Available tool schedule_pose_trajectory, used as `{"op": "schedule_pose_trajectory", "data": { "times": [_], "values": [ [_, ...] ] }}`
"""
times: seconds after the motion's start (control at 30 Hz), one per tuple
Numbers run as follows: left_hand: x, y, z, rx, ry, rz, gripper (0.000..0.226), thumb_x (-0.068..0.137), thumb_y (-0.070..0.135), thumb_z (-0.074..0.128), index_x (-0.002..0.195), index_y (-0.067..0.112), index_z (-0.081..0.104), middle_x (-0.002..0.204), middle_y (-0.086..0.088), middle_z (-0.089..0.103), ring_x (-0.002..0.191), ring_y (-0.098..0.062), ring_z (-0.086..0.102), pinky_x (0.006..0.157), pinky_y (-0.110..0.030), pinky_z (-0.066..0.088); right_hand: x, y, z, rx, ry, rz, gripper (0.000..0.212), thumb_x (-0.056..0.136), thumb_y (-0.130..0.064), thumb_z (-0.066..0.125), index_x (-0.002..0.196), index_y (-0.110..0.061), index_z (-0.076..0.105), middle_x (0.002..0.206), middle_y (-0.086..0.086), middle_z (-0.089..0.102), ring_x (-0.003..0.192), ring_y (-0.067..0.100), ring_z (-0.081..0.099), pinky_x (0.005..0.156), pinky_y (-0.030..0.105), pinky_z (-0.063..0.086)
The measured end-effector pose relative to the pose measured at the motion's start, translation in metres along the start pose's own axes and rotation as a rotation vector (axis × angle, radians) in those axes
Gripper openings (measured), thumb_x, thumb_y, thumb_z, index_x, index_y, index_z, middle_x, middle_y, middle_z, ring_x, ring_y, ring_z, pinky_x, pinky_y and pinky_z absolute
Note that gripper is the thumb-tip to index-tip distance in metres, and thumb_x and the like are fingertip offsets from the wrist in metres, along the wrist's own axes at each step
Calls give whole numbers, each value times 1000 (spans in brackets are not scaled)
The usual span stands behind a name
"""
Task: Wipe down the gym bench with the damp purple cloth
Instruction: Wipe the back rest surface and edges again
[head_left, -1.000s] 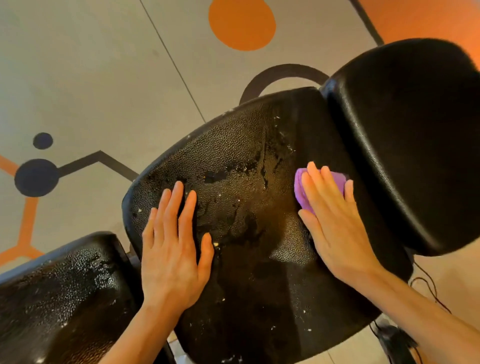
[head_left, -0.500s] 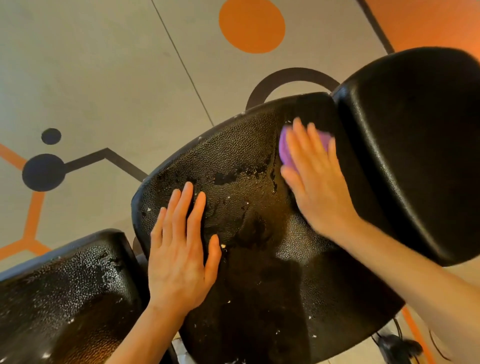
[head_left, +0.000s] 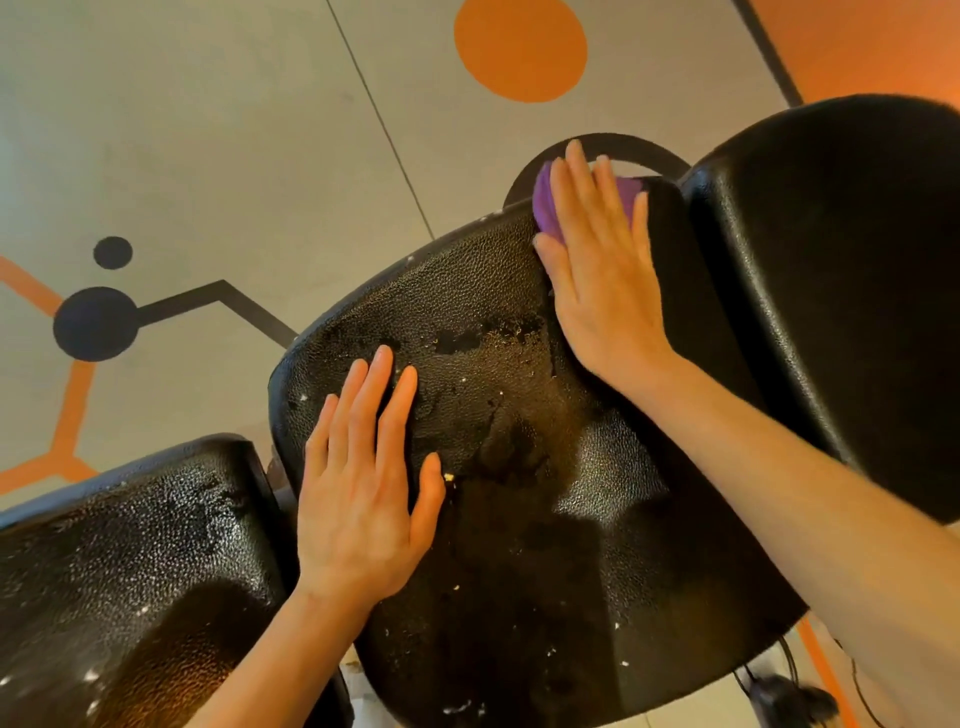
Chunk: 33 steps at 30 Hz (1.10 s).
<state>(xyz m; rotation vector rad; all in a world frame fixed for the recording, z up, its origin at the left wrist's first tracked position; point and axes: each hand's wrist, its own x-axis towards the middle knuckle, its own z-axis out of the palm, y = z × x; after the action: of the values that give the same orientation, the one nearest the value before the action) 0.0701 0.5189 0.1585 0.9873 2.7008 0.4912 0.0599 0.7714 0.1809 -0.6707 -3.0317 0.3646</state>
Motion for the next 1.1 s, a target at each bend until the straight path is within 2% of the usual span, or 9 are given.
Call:
{"op": "schedule_pose_trajectory", "data": {
  "times": [0.2,0.37,0.4,0.57,0.6,0.7,0.77,0.93,1.1],
  "values": [
    [-1,0,-1,6,2,1,67,94,40,37,153,12,25,164,-8,14,153,-23,8,124,-38,6,-123,14,-4,-108,-228,-145,58,100,-41,19,153,-21,7,162,-4,3,149,13,-4,121,46,10],
    [0,-1,0,0,11,10,67,94,39,38,153,12,25,164,-8,15,153,-23,8,124,-37,6,-11,-20,5,-32,67,204,57,103,-39,19,153,-13,10,162,7,7,149,23,3,121,49,5],
    [0,-1,1,-1,10,11,67,94,39,39,154,12,25,164,-8,14,153,-23,8,124,-38,6,-9,-31,11,-72,86,169,57,103,-37,20,153,-12,12,161,8,8,149,25,4,121,49,5],
    [-1,1,0,-5,7,2,67,94,39,40,154,12,26,164,-6,13,153,-22,6,124,-39,6,-35,-37,14,-205,-80,-463,56,103,-32,28,153,-12,15,161,6,11,149,21,6,121,45,7],
    [-1,1,0,-10,8,0,67,94,39,40,154,12,26,164,-6,13,153,-22,6,124,-38,5,-28,-24,12,-210,-52,-444,55,103,-32,27,153,-12,15,161,6,12,149,21,7,121,45,7],
    [0,1,0,-12,16,1,67,94,38,40,154,12,25,164,-6,13,153,-21,6,125,-36,4,-14,14,1,-67,41,37,55,103,-32,23,153,-13,13,161,7,11,149,22,7,121,47,7],
    [0,0,1,-12,20,0,66,94,38,40,154,12,25,164,-6,14,153,-21,6,125,-36,4,-14,-2,1,-78,80,182,56,103,-32,26,153,-12,13,161,9,12,149,25,8,120,48,8],
    [-1,1,0,-18,20,-6,66,94,39,39,154,13,25,164,-6,14,153,-20,5,125,-35,3,-11,-79,23,-187,-66,-538,54,102,-32,29,152,-14,20,160,4,17,149,21,12,121,46,7],
    [1,0,1,-25,44,7,67,94,38,41,154,13,25,164,-6,14,153,-21,6,125,-36,4,-9,-9,4,-49,23,-90,54,103,-30,27,153,-15,14,162,4,10,149,20,4,120,42,-1]
  ]
}}
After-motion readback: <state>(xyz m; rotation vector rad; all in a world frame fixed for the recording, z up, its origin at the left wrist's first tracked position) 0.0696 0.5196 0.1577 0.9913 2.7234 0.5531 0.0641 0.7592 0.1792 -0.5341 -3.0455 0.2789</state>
